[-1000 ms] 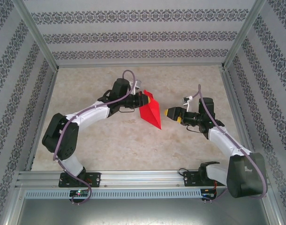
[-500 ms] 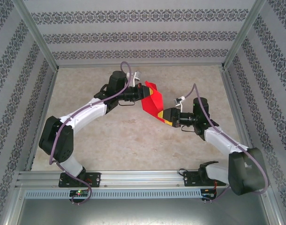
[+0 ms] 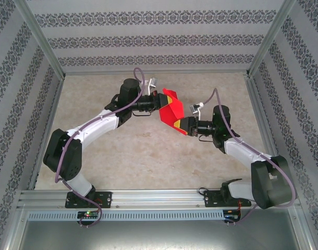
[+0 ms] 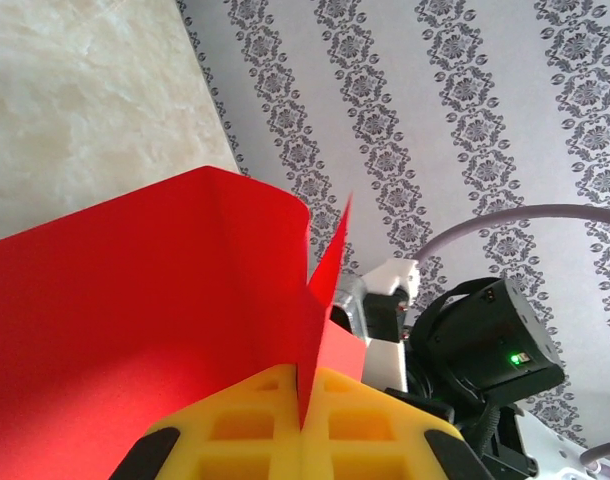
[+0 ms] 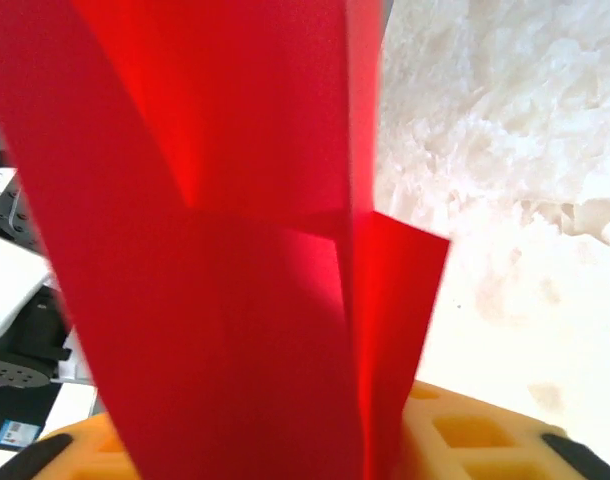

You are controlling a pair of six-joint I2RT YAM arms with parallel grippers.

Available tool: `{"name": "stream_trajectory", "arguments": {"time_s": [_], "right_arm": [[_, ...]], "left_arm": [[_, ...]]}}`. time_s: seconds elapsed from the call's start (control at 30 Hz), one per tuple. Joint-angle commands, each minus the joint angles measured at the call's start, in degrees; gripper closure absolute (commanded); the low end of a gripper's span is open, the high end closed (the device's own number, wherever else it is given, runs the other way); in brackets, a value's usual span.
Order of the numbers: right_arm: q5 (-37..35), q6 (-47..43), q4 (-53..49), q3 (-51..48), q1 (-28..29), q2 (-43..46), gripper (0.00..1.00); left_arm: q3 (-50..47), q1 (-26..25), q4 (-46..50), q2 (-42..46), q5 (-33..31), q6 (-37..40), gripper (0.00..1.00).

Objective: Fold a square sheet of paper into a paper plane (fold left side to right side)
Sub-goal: Turn over the paper at the center of the table.

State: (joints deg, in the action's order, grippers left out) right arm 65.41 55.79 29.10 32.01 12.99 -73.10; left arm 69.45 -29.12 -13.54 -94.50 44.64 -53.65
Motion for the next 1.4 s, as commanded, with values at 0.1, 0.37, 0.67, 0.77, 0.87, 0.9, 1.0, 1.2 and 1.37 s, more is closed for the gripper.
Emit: {"name": "stream_trajectory", "arguments": {"time_s": [0.1, 0.37, 0.67, 0.77, 0.87, 0.9, 1.0, 1.2, 1.37], "right_arm": [[-0.6, -2.0, -0.2, 1.1, -0.6, 3.0, 0.8], [-6.6, -17.6, -24.2, 5.4, -0.9, 7.0, 0.93], [-50.8, -44.3, -66.9, 22.7, 12.0, 7.2, 0.96], [-75.0, -46.9, -74.9, 28.8, 21.1, 2.9, 0.97], [-94.5, -48.1, -81.0, 34.6, 28.3, -4.1, 0.97], [-99.9, -48.6, -82.6, 36.2, 30.4, -6.9, 0.97], [-112.6, -49.9, -86.5, 40.2, 34.7, -15.3, 0.97], [-128.3, -51.8, -89.5, 45.5, 40.3, -31.6, 0.97], [-130.1, -53.1, -88.5, 48.1, 42.9, -39.7, 0.97]], "left_arm": [[-1.2, 0.9, -3.0, 0.2, 1.2, -0.9, 0.96], [-3.5, 3.1, 5.3, 3.8, -2.5, 5.3, 0.48], [-9.6, 6.0, 26.2, 19.1, -21.0, 19.8, 0.33], [-11.9, 6.0, 30.7, 25.4, -28.6, 22.1, 0.31], [-14.8, 6.0, 32.3, 31.6, -34.5, 22.3, 0.29], [-15.9, 6.0, 32.6, 33.6, -36.5, 22.0, 0.28], [-18.1, 6.0, 34.5, 38.6, -42.3, 21.2, 0.27], [-20.7, 6.0, 36.9, 45.7, -48.4, 20.8, 0.23], [-20.8, 6.0, 37.7, 46.6, -48.8, 21.0, 0.22]]}}
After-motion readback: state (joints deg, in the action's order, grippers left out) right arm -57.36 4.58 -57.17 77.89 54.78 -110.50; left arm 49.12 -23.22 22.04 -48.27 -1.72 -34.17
